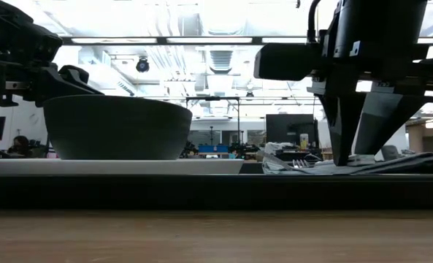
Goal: Set up tray
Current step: Put the blue fork in the middle of the gray napkin
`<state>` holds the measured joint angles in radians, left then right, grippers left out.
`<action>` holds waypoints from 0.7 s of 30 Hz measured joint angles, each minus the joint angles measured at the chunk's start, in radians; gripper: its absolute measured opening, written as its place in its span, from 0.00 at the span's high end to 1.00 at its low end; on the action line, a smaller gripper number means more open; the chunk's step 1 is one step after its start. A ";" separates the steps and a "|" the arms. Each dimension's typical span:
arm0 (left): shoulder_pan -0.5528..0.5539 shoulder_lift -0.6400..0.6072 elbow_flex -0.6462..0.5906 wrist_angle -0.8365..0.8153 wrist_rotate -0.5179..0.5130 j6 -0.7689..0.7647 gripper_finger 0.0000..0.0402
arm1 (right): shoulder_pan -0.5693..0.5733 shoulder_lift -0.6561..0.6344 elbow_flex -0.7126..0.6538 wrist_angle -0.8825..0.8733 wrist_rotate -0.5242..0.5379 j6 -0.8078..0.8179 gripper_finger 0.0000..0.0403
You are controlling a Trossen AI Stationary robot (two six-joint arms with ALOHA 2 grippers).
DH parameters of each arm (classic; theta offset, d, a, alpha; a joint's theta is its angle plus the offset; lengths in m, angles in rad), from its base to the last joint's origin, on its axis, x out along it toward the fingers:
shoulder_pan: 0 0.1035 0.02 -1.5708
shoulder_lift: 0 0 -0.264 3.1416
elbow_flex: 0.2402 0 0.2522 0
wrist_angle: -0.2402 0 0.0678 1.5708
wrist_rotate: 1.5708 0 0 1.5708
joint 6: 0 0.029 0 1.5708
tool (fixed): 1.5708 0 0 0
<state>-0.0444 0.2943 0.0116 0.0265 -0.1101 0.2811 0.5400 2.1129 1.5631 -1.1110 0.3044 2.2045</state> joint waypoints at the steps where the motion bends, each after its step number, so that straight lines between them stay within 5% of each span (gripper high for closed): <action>1: 0.000 0.000 0.000 0.000 0.000 0.000 0.79 | 0.000 0.000 0.000 0.000 0.000 0.003 0.87; 21: 0.000 0.000 0.000 0.000 0.000 0.000 0.79 | 0.000 -0.001 -0.013 0.007 -0.018 0.006 0.73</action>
<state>-0.0441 0.2943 0.0116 0.0265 -0.1101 0.2813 0.5396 2.1124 1.5497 -1.1045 0.2867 2.2108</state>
